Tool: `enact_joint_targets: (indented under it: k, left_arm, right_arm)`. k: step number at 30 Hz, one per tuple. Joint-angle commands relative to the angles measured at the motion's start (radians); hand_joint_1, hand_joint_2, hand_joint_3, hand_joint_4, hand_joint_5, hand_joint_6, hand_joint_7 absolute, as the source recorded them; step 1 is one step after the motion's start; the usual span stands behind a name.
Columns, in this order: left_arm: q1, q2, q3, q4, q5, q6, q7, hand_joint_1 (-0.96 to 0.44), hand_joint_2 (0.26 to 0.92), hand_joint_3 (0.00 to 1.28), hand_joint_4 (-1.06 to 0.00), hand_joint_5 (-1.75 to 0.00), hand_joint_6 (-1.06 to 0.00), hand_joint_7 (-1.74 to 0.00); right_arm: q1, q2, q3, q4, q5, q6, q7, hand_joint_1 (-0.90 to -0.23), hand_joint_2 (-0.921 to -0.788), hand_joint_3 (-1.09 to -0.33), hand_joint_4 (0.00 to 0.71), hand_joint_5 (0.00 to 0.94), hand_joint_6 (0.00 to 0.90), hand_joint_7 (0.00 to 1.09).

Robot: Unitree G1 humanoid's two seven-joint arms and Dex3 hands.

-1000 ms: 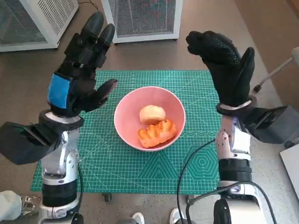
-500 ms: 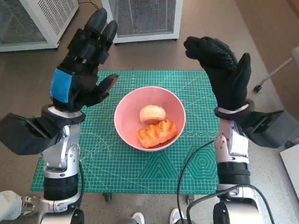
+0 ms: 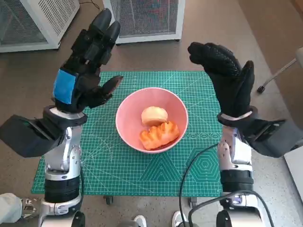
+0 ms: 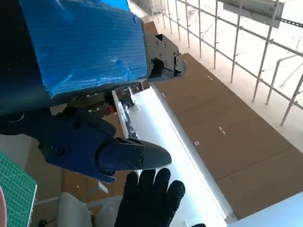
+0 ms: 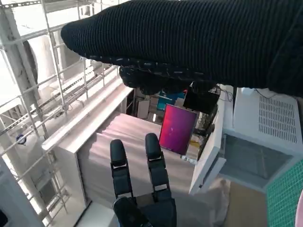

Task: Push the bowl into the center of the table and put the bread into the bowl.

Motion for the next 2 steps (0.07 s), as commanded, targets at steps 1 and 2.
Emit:
enact_joint_targets:
  k: [1, 2]
  left_arm:
    - [-0.002, 0.01, -0.005, -0.01, 0.006, -0.017, -0.007, -0.65, 0.921, 0.35, -0.17, 0.0, -0.21, -0.11]
    - [-0.002, 0.011, -0.006, -0.009, 0.004, -0.018, -0.01, -0.65, 0.921, 0.35, -0.17, 0.0, -0.2, -0.11]
  right_arm:
    - [0.035, 0.005, 0.012, -0.017, -0.017, 0.015, -0.018, -0.632, -0.921, -0.628, 0.207, 0.001, 0.371, 0.01]
    - [0.036, 0.005, 0.013, -0.018, -0.018, 0.014, -0.02, -0.633, -0.921, -0.628, 0.207, 0.001, 0.371, 0.01]
